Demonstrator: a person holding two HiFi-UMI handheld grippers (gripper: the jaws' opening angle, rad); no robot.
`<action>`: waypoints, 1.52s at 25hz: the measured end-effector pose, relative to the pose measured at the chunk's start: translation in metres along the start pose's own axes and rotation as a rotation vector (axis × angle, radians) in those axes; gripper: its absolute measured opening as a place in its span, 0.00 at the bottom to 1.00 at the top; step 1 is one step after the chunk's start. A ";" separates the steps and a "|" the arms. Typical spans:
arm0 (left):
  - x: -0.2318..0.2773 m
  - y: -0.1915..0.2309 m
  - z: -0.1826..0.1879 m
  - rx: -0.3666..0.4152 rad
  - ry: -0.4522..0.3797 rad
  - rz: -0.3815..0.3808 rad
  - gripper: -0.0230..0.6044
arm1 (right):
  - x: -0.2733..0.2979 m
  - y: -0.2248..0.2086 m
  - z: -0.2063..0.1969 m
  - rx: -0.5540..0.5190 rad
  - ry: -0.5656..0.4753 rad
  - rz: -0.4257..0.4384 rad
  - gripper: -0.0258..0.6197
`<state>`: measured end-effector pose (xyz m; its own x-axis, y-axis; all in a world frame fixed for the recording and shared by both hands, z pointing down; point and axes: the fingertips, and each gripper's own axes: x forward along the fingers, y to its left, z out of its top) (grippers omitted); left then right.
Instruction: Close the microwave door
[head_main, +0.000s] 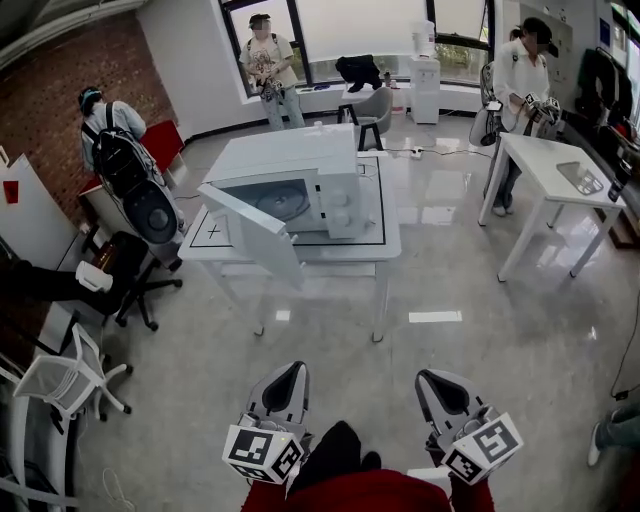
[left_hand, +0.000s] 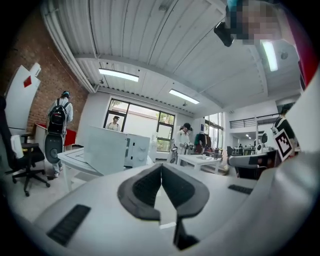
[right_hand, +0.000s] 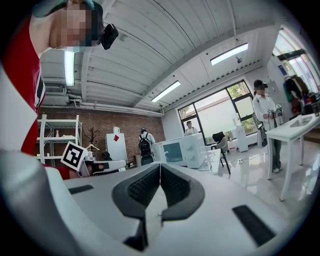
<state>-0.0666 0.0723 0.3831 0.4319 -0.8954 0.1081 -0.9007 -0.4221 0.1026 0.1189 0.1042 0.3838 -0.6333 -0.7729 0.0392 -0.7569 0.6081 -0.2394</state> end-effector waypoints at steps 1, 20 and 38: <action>0.003 0.006 0.001 -0.004 0.001 0.013 0.05 | 0.003 -0.002 0.001 0.004 0.000 0.004 0.06; 0.129 0.111 0.012 -0.040 0.070 0.074 0.17 | 0.149 -0.076 0.031 0.010 0.038 0.010 0.06; 0.161 0.134 0.007 -0.008 0.115 -0.026 0.33 | 0.242 -0.071 0.030 0.003 0.113 0.102 0.06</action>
<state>-0.1181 -0.1291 0.4071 0.4579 -0.8617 0.2185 -0.8890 -0.4433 0.1148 0.0239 -0.1316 0.3813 -0.7212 -0.6816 0.1235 -0.6873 0.6817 -0.2509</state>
